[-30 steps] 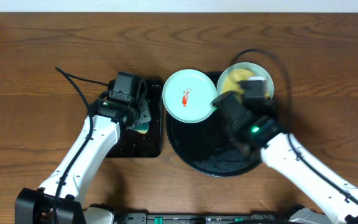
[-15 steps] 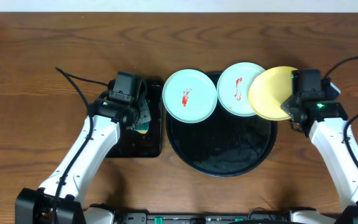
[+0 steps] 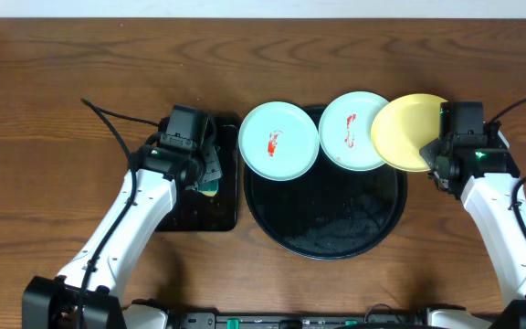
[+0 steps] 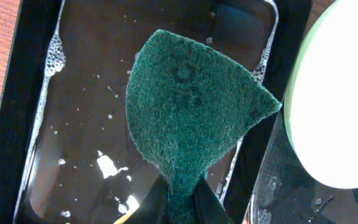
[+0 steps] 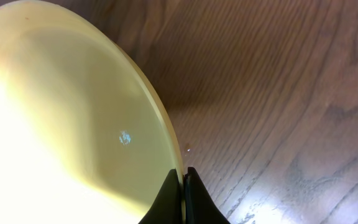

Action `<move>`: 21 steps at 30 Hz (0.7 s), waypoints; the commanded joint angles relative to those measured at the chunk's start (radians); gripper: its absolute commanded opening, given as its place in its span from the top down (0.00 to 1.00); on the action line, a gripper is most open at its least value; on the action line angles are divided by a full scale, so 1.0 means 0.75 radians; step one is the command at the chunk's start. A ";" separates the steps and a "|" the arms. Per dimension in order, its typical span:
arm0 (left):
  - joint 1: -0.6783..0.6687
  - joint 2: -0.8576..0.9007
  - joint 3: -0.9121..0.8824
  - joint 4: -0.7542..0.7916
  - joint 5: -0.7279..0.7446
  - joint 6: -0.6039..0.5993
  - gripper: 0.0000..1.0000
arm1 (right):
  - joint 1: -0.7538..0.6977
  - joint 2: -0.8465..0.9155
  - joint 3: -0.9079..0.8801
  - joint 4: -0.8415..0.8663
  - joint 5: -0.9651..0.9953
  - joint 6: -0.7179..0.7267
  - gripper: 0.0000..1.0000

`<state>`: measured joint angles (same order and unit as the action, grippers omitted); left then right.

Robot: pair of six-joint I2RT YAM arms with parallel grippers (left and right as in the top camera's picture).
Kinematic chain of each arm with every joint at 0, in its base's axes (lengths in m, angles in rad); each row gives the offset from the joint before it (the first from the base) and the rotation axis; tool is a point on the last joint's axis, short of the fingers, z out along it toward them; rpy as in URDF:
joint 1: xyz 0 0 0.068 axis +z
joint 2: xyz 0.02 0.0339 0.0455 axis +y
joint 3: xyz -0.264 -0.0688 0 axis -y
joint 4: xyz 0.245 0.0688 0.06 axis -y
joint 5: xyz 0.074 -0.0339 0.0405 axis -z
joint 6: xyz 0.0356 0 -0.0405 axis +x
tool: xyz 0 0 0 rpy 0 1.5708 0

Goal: Clean dirty plates on tray and stack at the side
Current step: 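Carry the yellow plate right and set it on the table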

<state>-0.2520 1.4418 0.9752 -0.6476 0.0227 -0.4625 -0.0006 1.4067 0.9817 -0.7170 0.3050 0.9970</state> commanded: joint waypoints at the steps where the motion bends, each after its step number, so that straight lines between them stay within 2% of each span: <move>1: 0.007 0.003 -0.009 0.001 -0.017 0.022 0.93 | -0.010 -0.028 0.025 0.005 0.017 0.129 0.99; 21: 0.007 0.003 -0.009 0.000 -0.017 0.022 0.93 | -0.010 -0.027 0.025 0.037 0.042 0.250 0.99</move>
<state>-0.2520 1.4418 0.9752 -0.6476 0.0227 -0.4625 -0.0029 1.4067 0.9817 -0.6964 0.3073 1.1374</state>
